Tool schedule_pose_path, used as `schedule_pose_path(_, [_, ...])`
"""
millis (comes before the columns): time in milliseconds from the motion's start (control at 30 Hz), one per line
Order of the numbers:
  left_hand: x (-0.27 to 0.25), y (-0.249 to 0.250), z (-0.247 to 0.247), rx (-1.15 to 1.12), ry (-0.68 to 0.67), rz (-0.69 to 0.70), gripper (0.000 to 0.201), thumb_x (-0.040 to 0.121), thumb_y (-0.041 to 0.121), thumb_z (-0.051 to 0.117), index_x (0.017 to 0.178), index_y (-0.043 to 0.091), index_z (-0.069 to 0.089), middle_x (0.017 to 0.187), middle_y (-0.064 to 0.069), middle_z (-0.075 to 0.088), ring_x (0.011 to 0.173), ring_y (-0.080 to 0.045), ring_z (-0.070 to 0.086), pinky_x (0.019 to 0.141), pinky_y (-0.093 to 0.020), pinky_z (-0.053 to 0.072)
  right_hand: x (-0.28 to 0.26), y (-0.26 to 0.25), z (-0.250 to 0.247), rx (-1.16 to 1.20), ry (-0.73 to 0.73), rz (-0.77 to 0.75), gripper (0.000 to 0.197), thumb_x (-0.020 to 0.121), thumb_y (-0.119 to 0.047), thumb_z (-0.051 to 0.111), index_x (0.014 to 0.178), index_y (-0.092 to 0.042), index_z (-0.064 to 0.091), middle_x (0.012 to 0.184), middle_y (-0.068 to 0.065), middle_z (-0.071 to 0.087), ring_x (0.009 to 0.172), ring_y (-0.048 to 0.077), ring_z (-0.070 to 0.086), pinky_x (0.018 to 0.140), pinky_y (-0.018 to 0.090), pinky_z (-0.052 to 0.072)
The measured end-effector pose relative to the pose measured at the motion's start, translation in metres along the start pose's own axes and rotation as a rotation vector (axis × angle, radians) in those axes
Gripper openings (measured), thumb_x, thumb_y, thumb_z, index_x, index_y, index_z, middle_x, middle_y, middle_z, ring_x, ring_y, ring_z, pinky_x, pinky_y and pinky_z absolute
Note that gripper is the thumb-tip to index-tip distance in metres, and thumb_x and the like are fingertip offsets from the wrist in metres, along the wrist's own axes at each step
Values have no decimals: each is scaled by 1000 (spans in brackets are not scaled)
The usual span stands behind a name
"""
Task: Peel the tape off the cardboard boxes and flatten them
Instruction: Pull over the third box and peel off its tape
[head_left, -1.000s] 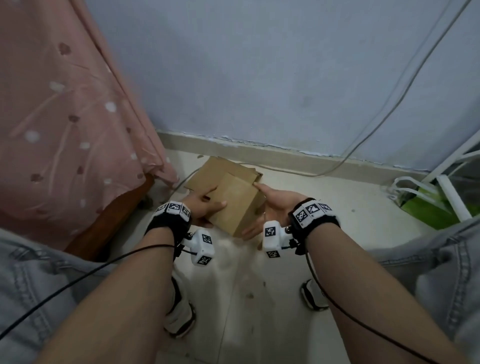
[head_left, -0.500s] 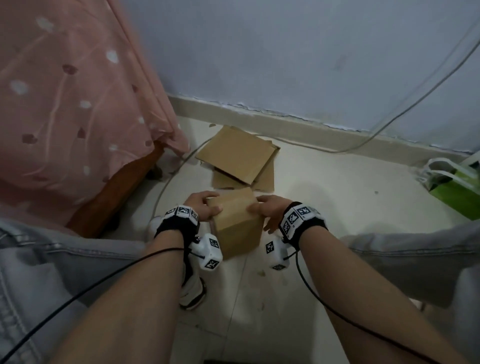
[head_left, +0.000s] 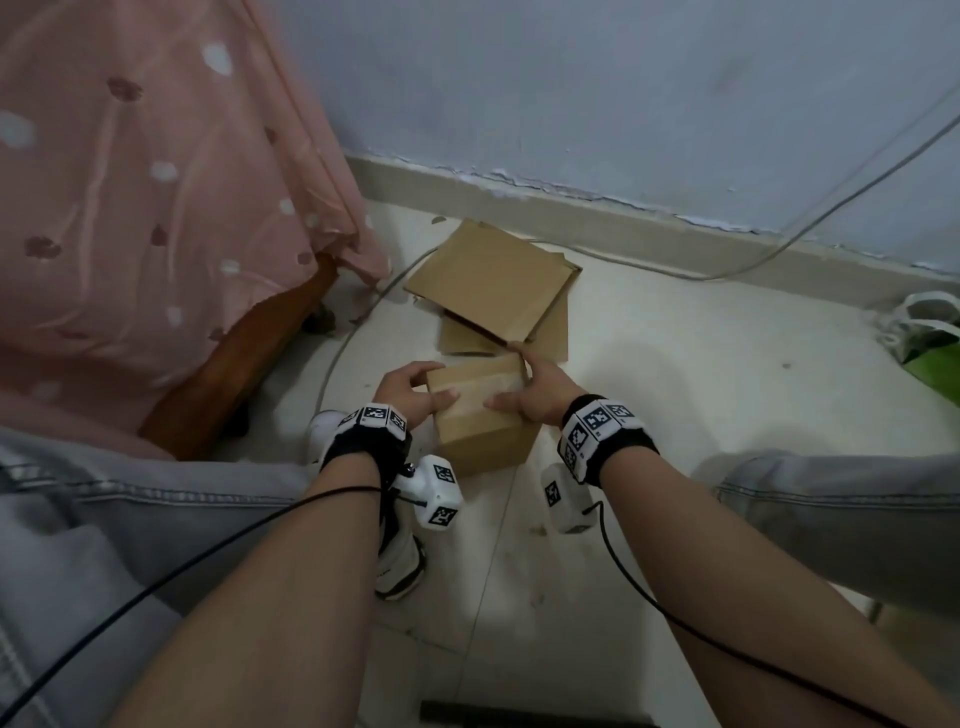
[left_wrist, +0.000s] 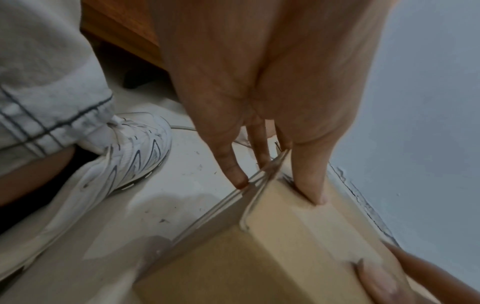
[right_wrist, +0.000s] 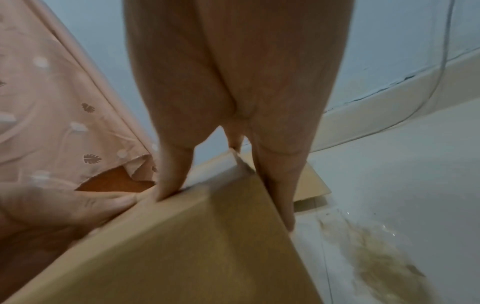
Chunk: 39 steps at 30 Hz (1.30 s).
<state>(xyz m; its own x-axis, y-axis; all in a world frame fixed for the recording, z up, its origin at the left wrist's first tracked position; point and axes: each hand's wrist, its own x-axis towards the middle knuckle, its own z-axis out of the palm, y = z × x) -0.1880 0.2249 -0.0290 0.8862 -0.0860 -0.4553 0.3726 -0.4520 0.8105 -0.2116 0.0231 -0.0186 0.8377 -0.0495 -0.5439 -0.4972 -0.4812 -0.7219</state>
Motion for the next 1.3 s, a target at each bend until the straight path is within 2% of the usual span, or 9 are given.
schedule_pose_path(67, [1,6,3,104,-51,-8,70,70,20,86,132,24,54,124,-4,57,113,-22,57,90,-28,46,-1,3,0,59,35,-58,79,82,-28,79,147,-40,36,147,4,46,127,25,51,108,43,45])
schedule_pose_path(167, [0,10,17,345,-119,26,97,63,38,88,145,33,36,137,-6,43,121,-26,49,99,-32,43,-5,5,-1,72,18,-94,59,94,-24,64,145,-43,40,147,6,46,126,26,51,108,42,45])
schedule_pose_path(267, [-6,9,28,359,-48,30,92,68,42,83,145,37,33,139,-10,36,123,-30,46,104,-34,38,-7,5,-3,76,17,-99,53,98,-21,54,144,-44,41,147,7,45,126,26,50,108,41,44])
schedule_pose_path(367, [-5,7,27,331,-18,59,92,61,51,79,143,38,37,136,-8,46,121,-29,50,105,-39,43,-5,6,-4,85,35,-85,49,97,-23,54,140,-45,45,144,5,46,123,27,51,105,43,47])
schedule_pose_path(500, [-5,9,20,290,33,91,76,75,29,79,143,30,44,134,-6,54,121,-27,53,104,-37,44,-3,7,-3,155,53,-68,44,92,-28,63,128,-50,52,135,3,54,111,27,60,95,46,54])
schedule_pose_path(633, [-6,10,19,291,48,105,72,78,25,77,143,30,44,134,-6,55,120,-27,53,101,-34,44,-4,7,-5,242,38,-40,40,96,-21,59,128,-44,56,123,5,57,97,26,63,82,42,60])
schedule_pose_path(767, [-3,22,28,406,55,42,73,74,38,74,140,31,43,136,-11,44,121,-31,49,99,-35,44,-7,8,-9,444,-47,50,41,100,-6,49,124,-36,63,118,13,63,91,35,68,82,51,59])
schedule_pose_path(1000, [0,39,50,620,82,-150,89,69,61,66,141,19,37,135,-17,35,121,-41,45,102,-49,42,-10,10,-7,433,-17,46,36,92,-9,58,115,-33,69,106,18,69,74,31,69,74,48,62])
schedule_pose_path(1300, [4,47,53,524,133,-204,78,66,58,66,128,13,51,127,-16,40,109,-40,54,91,-47,50,-12,10,-7,438,-11,42,37,88,-10,59,112,-36,71,114,24,68,77,34,69,75,52,61])
